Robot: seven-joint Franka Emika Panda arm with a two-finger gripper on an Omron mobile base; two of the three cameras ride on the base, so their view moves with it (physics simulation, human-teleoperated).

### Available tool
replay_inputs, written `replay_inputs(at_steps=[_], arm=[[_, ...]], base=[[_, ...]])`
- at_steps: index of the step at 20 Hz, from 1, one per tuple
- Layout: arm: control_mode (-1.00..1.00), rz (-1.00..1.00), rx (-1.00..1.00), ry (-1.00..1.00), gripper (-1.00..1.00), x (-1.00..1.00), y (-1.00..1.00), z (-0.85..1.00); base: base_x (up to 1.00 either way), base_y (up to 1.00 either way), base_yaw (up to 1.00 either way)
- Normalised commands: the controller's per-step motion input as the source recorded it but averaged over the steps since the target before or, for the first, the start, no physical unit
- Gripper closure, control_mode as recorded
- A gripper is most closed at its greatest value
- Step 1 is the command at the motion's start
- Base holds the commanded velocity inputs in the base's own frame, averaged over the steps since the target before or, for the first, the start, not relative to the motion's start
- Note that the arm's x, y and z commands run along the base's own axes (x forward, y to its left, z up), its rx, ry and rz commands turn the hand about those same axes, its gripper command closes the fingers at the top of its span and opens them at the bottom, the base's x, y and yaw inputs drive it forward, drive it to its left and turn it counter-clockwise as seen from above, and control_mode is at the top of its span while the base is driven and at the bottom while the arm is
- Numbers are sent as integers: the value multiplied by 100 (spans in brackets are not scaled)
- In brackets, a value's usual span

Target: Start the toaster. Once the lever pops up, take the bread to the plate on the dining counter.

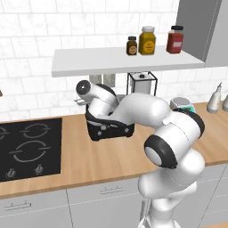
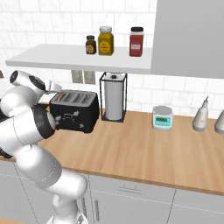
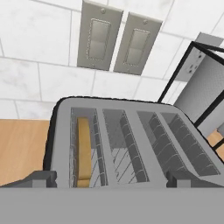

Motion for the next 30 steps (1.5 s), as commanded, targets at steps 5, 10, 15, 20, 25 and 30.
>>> replay_inputs(at_steps=[5,10,15,20,25,30], arm=[[-100,0,0,0,-100,0,0,0],[-100,0,0,0,-100,0,0,0],[-100,0,0,0,-100,0,0,0],[-100,0,0,0,-100,0,0,0],[-100,0,0,0,-100,0,0,0],[-100,0,0,0,-100,0,0,0]], base=[[0,0,0],[0,0,0],[0,0,0],[0,0,0],[0,0,0],[0,0,0]])
